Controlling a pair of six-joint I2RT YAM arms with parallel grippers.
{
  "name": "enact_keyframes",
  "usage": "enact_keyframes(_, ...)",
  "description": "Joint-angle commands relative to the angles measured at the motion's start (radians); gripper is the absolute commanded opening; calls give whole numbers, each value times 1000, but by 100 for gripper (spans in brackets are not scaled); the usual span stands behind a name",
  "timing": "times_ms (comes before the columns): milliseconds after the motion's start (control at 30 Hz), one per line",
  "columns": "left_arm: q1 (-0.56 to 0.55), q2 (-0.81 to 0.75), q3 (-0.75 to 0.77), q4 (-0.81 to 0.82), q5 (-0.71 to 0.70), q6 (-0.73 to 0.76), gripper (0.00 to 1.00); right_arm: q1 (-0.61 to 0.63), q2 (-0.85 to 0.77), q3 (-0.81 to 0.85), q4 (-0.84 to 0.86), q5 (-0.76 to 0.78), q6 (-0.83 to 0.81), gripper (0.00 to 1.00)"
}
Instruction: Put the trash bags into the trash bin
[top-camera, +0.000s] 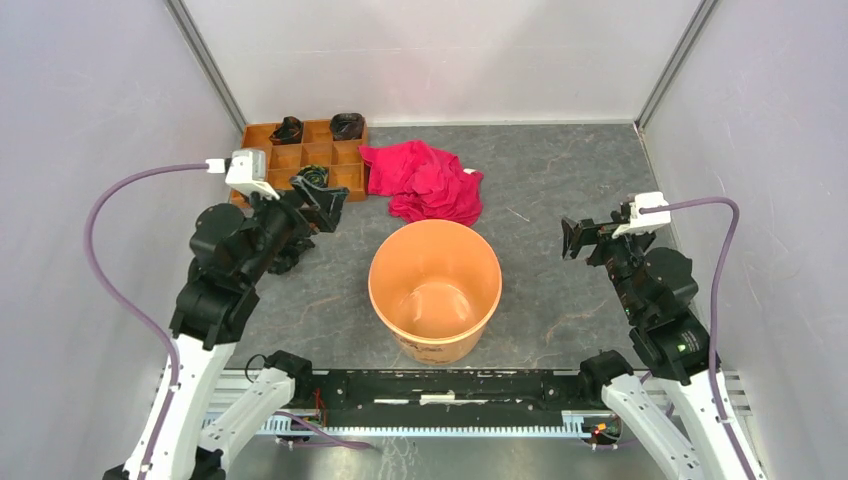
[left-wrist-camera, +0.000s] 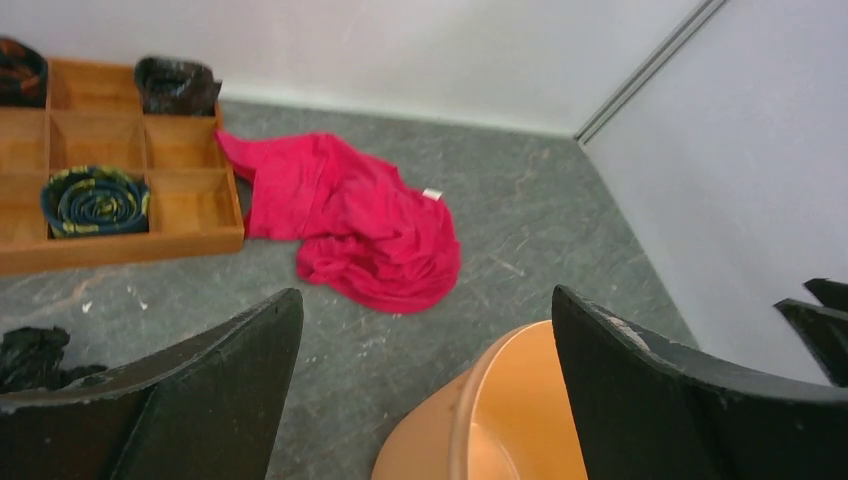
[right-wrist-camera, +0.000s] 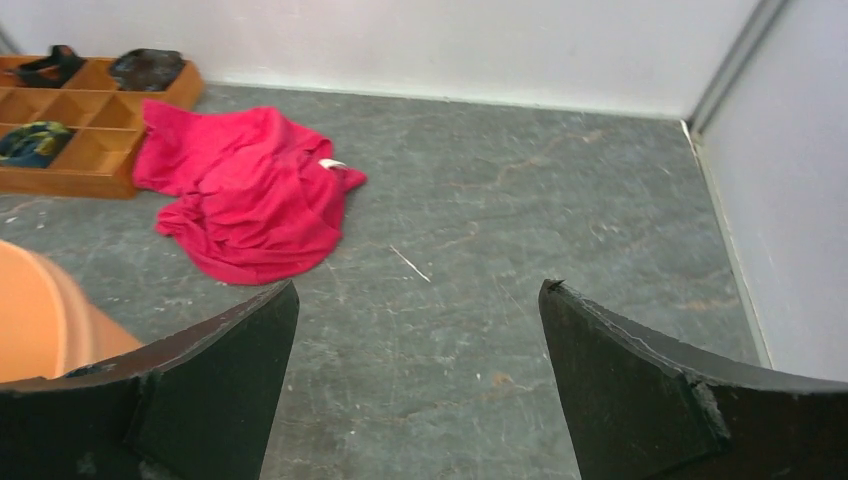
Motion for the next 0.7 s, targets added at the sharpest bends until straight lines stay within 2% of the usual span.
enact_keyframes(0,27,21,-47,30,61,28,100,-44,-14,-31,6,70,29,98)
enact_keyframes(333,55,55,-167,14,116,-31,100,-93,-54,-99,-3,37,18,98)
enact_keyframes(467,58,12,-267,-19,-1,-206,100,-98,-67,-109,-2,24,27,98)
enact_keyframes(667,61,-83,-463,-20,-64,-443,99,-101,-82,-126,19,-5,43,98)
